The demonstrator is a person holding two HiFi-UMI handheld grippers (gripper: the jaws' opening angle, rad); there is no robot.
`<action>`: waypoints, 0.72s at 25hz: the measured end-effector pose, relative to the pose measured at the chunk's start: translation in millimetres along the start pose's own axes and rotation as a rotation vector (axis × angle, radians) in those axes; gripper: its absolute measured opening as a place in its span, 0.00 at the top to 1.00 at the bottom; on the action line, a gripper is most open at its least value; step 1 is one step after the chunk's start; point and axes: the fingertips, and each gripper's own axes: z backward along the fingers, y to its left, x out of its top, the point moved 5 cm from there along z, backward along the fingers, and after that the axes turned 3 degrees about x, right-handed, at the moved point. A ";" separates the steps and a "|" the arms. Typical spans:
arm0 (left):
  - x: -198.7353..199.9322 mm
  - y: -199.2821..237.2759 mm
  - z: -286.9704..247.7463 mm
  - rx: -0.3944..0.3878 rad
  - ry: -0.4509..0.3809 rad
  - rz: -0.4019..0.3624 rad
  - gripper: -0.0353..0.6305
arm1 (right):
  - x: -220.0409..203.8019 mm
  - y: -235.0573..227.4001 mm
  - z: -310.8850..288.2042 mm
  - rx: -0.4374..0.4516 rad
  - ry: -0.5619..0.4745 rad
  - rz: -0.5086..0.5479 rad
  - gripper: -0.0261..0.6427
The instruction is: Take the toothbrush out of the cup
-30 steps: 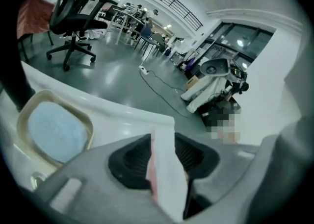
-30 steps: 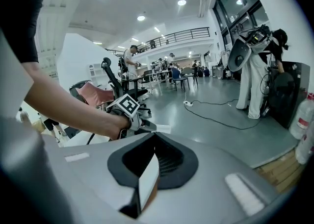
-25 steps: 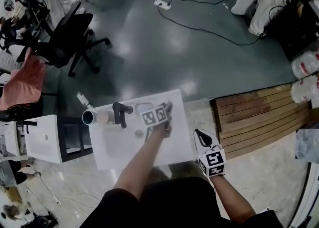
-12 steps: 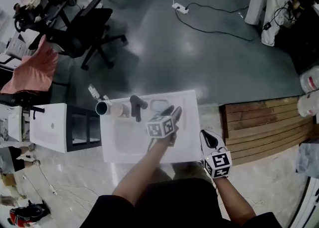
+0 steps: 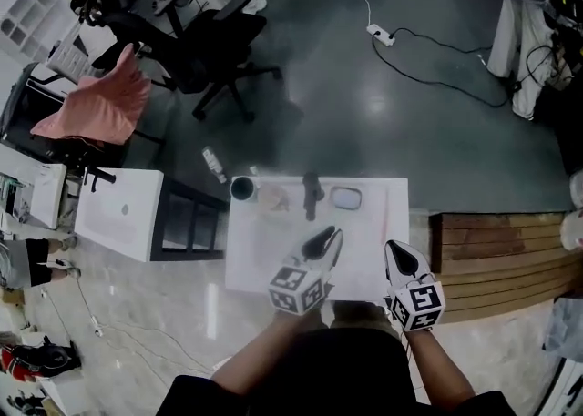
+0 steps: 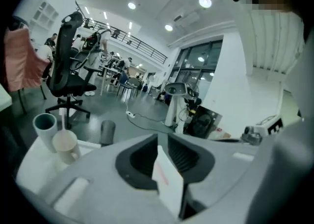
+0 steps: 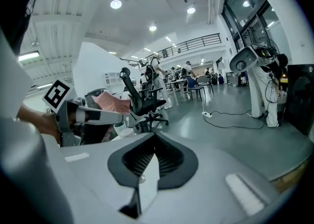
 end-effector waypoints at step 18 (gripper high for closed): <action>35.9 211.3 176.2 0.045 -0.059 0.062 0.94 | 51.7 235.0 -178.0 0.056 -0.015 0.075 0.96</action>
